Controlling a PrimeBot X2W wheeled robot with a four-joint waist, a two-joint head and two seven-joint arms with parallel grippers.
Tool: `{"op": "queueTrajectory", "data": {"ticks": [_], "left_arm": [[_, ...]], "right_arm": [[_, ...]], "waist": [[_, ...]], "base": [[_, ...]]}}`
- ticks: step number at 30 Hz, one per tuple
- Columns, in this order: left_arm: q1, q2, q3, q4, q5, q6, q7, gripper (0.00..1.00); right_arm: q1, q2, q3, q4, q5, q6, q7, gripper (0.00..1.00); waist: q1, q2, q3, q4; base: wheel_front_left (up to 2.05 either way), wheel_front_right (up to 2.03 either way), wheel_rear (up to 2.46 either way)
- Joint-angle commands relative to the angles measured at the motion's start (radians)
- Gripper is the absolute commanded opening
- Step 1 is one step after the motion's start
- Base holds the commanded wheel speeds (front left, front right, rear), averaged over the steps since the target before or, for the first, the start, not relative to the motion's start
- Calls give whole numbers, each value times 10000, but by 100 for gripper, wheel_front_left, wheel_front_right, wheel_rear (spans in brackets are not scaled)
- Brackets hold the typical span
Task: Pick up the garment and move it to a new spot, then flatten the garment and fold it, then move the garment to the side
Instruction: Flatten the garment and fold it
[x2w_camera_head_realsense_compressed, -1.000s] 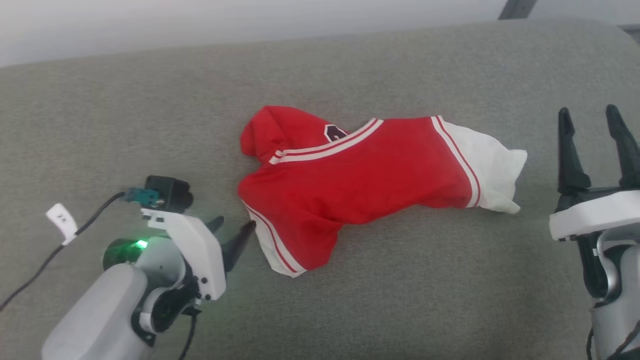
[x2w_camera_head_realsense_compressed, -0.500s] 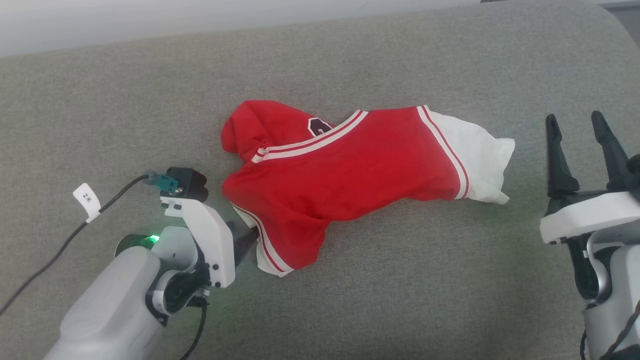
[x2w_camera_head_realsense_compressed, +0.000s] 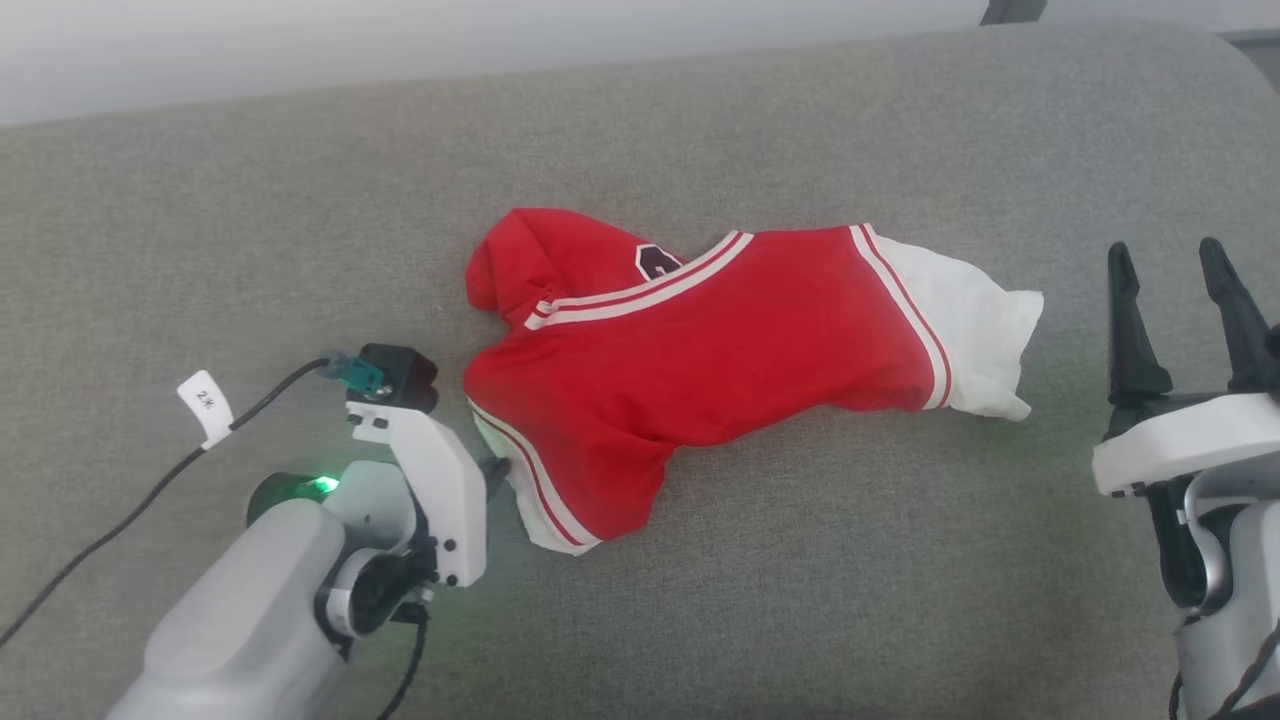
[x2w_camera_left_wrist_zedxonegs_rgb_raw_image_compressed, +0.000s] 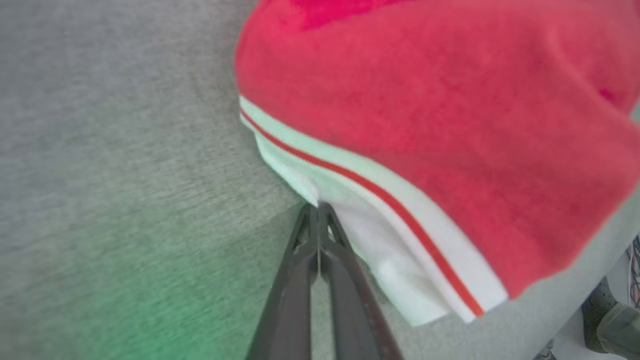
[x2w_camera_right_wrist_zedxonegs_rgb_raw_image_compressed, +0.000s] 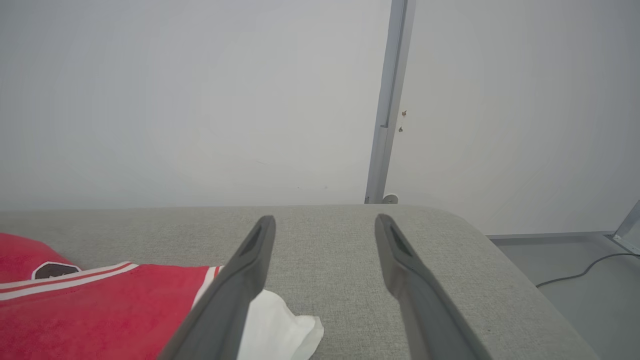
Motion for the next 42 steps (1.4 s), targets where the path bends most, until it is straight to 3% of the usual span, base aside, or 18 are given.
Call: {"op": "queueTrajectory", "data": {"ticks": [1,13,29,33,42], "left_arm": [[213,231,-48,-27,195,200,49,0],[629,1233,128,-1561,537,1101,309,0],[2115,3674,1618,-2401,100,2213,288,0],[2548,3894,2011,-2277,-253,2218,113,0],[2594,3687,2250,-2122,-538,1841,-404,0]], "right_arm": [[108,43,-27,20,-104,1,6,100],[384,59,-59,-14,-187,1,160,100],[695,75,-184,-273,-233,1,380,100],[681,105,-167,-302,-235,1,382,100],[552,102,-147,-183,-208,1,344,100]], "waist": [[0,0,-110,54],[0,0,-544,179],[0,0,-819,476],[0,0,-774,531],[0,0,-724,613]], "base": [[0,0,0],[0,0,0],[0,0,0],[0,0,0],[0,0,0]]}}
